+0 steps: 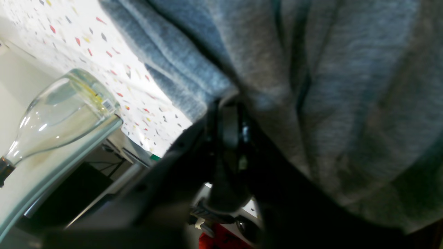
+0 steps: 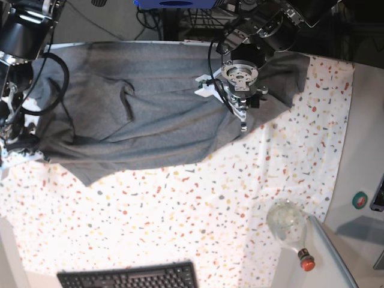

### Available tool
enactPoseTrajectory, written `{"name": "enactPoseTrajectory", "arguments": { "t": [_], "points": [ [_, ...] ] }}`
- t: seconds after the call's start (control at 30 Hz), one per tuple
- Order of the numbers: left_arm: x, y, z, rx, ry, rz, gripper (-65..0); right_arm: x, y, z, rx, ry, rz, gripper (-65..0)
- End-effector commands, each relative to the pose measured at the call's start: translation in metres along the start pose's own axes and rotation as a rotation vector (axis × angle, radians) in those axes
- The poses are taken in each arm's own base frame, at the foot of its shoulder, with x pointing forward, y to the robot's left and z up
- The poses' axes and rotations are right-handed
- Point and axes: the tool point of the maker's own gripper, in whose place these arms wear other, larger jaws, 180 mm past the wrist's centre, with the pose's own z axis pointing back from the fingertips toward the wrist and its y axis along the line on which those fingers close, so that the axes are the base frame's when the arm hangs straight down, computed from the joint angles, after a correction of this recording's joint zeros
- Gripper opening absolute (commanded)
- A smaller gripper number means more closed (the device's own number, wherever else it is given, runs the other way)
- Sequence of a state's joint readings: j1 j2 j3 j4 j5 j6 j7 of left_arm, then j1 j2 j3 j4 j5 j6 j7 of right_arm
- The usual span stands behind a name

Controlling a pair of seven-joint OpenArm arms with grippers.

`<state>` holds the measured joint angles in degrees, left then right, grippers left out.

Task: Layout the t-shirt on the table in an organized manner, then fold the t-shirt properly
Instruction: 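Move the left gripper onto the shirt body and grasp the fabric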

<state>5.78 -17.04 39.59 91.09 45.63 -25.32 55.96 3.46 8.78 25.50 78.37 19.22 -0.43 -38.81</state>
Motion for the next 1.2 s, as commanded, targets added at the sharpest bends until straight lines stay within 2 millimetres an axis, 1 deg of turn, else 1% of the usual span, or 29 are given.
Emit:
{"name": "enactPoseTrajectory", "arguments": {
  "t": [0.0, 0.1, 0.23, 0.3, 0.33, 0.47, 0.53, 0.6, 0.67, 0.73, 0.8, 0.9, 1.03, 1.07, 1.17],
  "points": [
    [0.001, 0.016, 0.005, 0.048, -0.004, 0.014, -52.2, 0.021, 0.001, 0.003, 0.005, -0.058, 0.005, -65.0],
    [0.007, 0.017, 0.014, 0.044, -0.037, 0.02, -40.3, 0.021, 0.001, 0.003, 0.005, -0.058, 0.005, -65.0],
    [0.019, 0.015, 0.025, -0.016, -0.107, 0.015, -24.5, 0.021, 0.001, 0.003, 0.005, -0.058, 0.005, -65.0],
    [0.027, 0.017, 0.032, -0.035, -0.154, 0.041, -17.9, 0.021, 0.001, 0.003, 0.005, -0.058, 0.005, -65.0],
    [0.031, 0.02, 0.037, -0.041, -0.184, 0.065, -15.8, 0.021, 0.001, 0.003, 0.005, -0.058, 0.005, -65.0],
    [0.038, 0.045, 0.057, -0.084, -0.324, 0.268, -15.6, 0.021, 0.001, 0.003, 0.004, -0.056, 0.006, -65.0],
    [0.027, 0.059, 0.057, -0.119, -0.359, 0.405, -15.8, 0.021, 0.001, 0.003, 0.004, -0.056, 0.006, -65.0],
    [0.016, 0.064, 0.052, -0.161, -0.377, 0.516, -17.3, 0.02, 0.001, 0.003, 0.004, -0.055, 0.006, -65.0],
    [0.005, 0.058, 0.043, -0.24, -0.364, 0.615, -21.9, 0.02, 0.001, 0.003, 0.004, -0.055, 0.006, -65.0],
    [0.0, 0.044, 0.036, -0.343, -0.342, 0.682, -25.2, 0.02, 0.001, 0.003, 0.004, -0.055, 0.006, -65.0],
    [0.005, 0.038, 0.035, -0.404, -0.364, 0.714, -25.2, 0.021, 0.001, 0.003, 0.005, -0.058, 0.005, -65.0],
    [0.004, 0.029, 0.029, -0.442, -0.349, 0.726, -25.2, 0.022, 0.002, 0.003, 0.006, -0.059, 0.005, -65.0],
    [-0.002, 0.02, 0.021, -0.468, -0.313, 0.742, -25.3, 0.022, 0.002, 0.003, 0.006, -0.059, 0.005, -65.0],
    [-0.003, 0.015, 0.019, -0.48, -0.303, 0.745, -25.8, 0.022, 0.002, 0.003, 0.006, -0.059, 0.005, -65.0],
    [-0.007, 0.009, 0.014, -0.485, -0.265, 0.798, -25.8, 0.021, 0.001, 0.003, 0.005, -0.058, 0.005, -65.0]
  ]
}}
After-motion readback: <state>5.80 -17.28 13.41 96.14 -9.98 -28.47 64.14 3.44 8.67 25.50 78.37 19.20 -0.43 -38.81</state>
